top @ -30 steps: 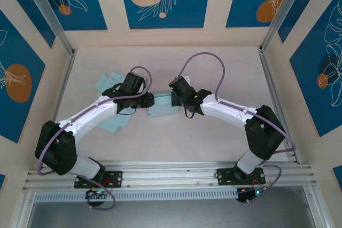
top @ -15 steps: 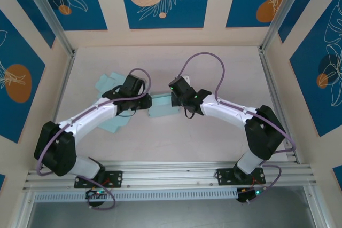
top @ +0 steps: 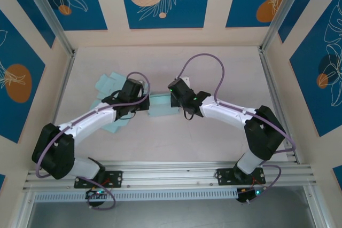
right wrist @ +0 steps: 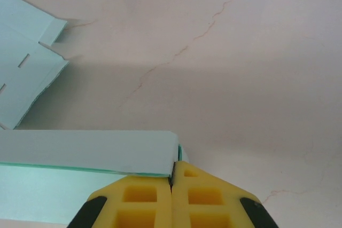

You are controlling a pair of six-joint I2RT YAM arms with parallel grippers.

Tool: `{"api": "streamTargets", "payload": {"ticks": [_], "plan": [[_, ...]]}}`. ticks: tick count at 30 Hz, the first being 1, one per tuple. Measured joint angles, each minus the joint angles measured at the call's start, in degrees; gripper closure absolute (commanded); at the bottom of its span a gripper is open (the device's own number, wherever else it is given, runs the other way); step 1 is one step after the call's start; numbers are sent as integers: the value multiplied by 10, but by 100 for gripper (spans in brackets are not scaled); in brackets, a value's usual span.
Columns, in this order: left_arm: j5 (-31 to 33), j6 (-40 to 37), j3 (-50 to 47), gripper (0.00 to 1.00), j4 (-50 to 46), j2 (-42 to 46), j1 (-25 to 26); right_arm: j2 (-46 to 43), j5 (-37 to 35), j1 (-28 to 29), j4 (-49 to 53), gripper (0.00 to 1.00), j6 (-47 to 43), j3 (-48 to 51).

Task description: Fold the paper box

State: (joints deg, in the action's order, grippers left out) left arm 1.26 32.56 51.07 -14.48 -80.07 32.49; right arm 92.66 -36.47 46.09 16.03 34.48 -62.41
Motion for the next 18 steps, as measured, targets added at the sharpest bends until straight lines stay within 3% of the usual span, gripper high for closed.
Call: {"api": "streamTargets", "payload": {"ticks": [5, 11, 18], "plan": [[14, -13, -30, 100, 48, 7, 1, -7, -13, 9, -14, 100, 9, 16], [36, -17, -55, 100, 101, 9, 3, -18, 12, 12, 30, 57, 31, 17], [64, -13, -65, 100, 127, 6, 8, -64, 71, 12, 123, 37, 33, 10]]}}
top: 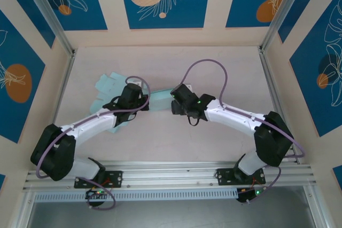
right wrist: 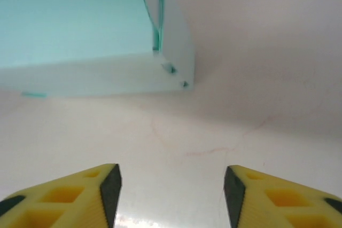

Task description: Fold the paper box

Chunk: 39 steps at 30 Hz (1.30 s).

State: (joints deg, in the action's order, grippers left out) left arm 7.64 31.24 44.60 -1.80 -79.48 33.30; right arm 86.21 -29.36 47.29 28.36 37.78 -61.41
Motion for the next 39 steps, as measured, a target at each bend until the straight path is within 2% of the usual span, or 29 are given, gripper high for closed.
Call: {"api": "streamTargets", "payload": {"ticks": [4, 8, 13, 17, 27, 32, 39], "plan": [[9, 3, -1, 100, 8, -4, 0, -33, 26, -11, 14, 34, 14, -8], [16, 3, -1, 100, 14, -9, 2, -52, 61, -56, -4, 33, 42, -9], [30, 1, 8, 100, 18, -21, 11, -28, 110, -126, -39, 28, 68, -26], [52, 0, 25, 100, 13, -36, 25, 12, 151, -154, -60, 23, 78, -58], [118, -3, 61, 100, -21, -62, 57, 68, 219, -177, -87, 22, 92, -89], [136, -3, 70, 100, -22, -73, 66, 85, 228, -174, -105, 28, 111, -63], [157, -3, 76, 100, -23, -81, 70, 73, 212, -156, -170, 28, 142, -10]]}}
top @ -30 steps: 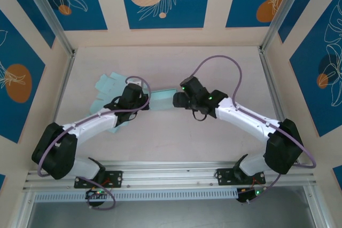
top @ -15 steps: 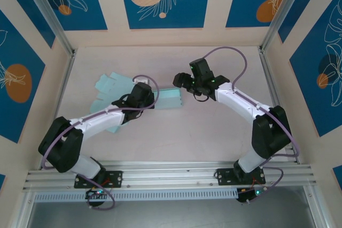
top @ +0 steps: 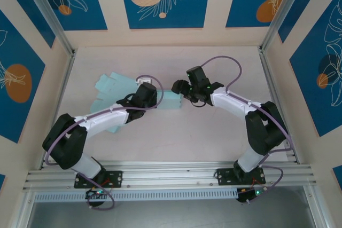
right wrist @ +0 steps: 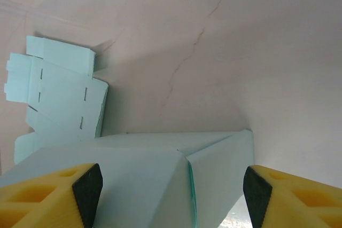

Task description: Fold the paper box

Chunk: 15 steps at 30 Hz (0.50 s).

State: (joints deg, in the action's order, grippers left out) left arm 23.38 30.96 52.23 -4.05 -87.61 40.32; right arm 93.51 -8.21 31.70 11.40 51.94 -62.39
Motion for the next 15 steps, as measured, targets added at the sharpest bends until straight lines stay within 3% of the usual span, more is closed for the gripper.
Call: {"api": "streamTargets", "payload": {"ticks": [1, 5, 11, 15], "plan": [[2, 0, 0, 100, 0, 0, 0, -6, -6, 5, -16, 29, 6, 13], [10, 8, -1, 65, -3, -2, 0, -24, -48, 30, -89, 38, 23, 64], [26, 23, -16, 46, -9, 10, -3, -33, -101, 57, -235, 46, 50, 148], [14, 31, -32, 21, -16, 30, -5, -21, -127, 62, -315, 47, 62, 176]]}}
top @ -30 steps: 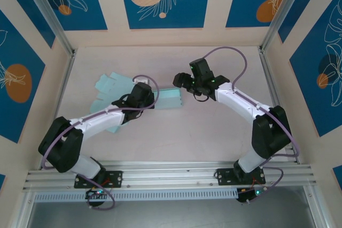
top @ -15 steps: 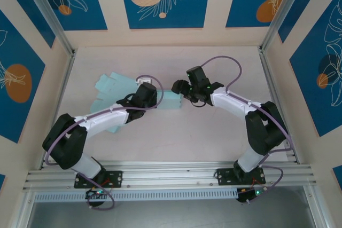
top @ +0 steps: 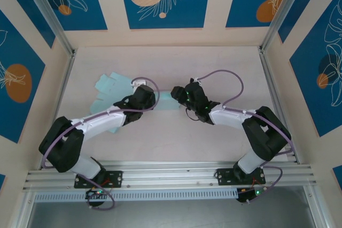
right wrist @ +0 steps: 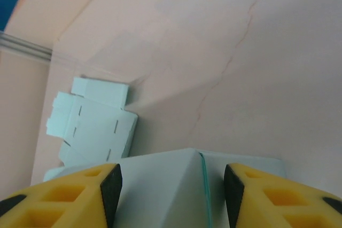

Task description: Fold the paper box

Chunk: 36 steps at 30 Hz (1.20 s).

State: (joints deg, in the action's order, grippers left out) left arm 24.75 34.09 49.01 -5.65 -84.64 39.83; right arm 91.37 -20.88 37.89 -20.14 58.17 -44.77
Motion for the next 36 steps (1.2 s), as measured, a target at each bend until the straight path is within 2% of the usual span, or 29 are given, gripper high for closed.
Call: {"api": "streamTargets", "payload": {"ticks": [2, 4, 8, 12, 17, 22, 25, 31, 36], "plan": [[-26, 1, -7, 12, -10, 13, -1, 12, -7, 0, -30, 47, 6, 3], [-56, -1, -12, 8, -25, 27, -1, 21, -9, 0, -48, 47, 8, 3], [-143, -8, -25, 5, -82, 65, 3, 29, -7, 7, -64, 48, 14, 3], [-202, -5, -29, 3, -128, 119, -4, 30, -6, 10, -67, 48, 16, 4], [-229, 29, -27, 0, -123, 169, -43, 30, -6, 10, -72, 48, 17, 6], [-232, 90, -27, 1, -65, 152, -93, 30, -6, 10, -72, 48, 16, 6], [-243, 117, -25, 4, -29, 116, -109, 30, -6, 10, -72, 48, 16, 6], [-272, 155, -23, 21, 20, 51, -120, 33, -5, 12, -77, 48, 16, 6], [-290, 181, -26, 38, 52, 32, -128, 34, -5, 12, -77, 48, 16, 6]]}}
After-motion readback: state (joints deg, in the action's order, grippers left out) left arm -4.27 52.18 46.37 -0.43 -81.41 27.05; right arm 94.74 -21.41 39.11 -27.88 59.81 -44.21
